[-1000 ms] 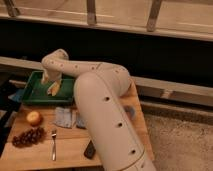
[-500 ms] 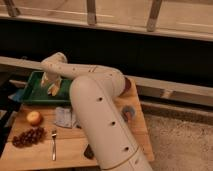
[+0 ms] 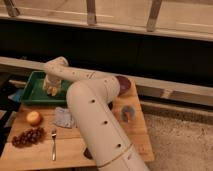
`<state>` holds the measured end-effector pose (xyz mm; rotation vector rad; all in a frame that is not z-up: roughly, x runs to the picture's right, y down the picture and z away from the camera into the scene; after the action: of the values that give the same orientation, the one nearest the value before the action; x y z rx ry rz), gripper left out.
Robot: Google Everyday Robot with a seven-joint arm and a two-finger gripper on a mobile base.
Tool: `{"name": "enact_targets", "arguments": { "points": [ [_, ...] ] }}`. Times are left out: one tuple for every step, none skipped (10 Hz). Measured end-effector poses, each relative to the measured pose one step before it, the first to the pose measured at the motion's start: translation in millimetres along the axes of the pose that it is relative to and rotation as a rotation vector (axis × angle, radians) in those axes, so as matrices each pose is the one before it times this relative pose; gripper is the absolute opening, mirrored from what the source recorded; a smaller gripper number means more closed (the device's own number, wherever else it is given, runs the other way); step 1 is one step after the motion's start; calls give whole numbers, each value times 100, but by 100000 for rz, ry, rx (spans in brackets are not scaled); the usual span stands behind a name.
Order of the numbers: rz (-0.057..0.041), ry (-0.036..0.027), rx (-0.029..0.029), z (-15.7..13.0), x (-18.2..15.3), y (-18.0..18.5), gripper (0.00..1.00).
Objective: Place banana in red bowl
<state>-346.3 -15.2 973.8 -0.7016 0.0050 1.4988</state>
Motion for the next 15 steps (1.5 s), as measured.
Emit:
{"name": "enact_targets", "arguments": {
  "points": [
    [337, 1040, -369, 672, 113, 21, 64],
    [83, 639, -125, 379, 11, 178, 59],
    [-459, 86, -82, 195, -22, 101, 50],
    [-270, -59, 333, 64, 64, -37, 39],
    [-597, -981, -24, -390, -188, 301, 30],
    [-741, -976, 118, -703, -149, 429, 18],
    [-351, -827, 325, -411, -175, 2, 10],
    [-82, -511, 432, -310, -9, -205, 3],
    [-107, -906, 455, -565, -83, -213, 0],
    [-4, -951, 452, -833, -103, -125, 0],
    [61, -1131, 850, -946, -213, -425, 0],
    [199, -1624, 1182, -1406, -330, -705, 0],
    [488, -2031, 1612, -1936, -492, -886, 0],
    [402, -1811, 1730, -1541, -697, -938, 0],
    [605, -2100, 2605, -1810, -1011, -1363, 0]
  ]
}}
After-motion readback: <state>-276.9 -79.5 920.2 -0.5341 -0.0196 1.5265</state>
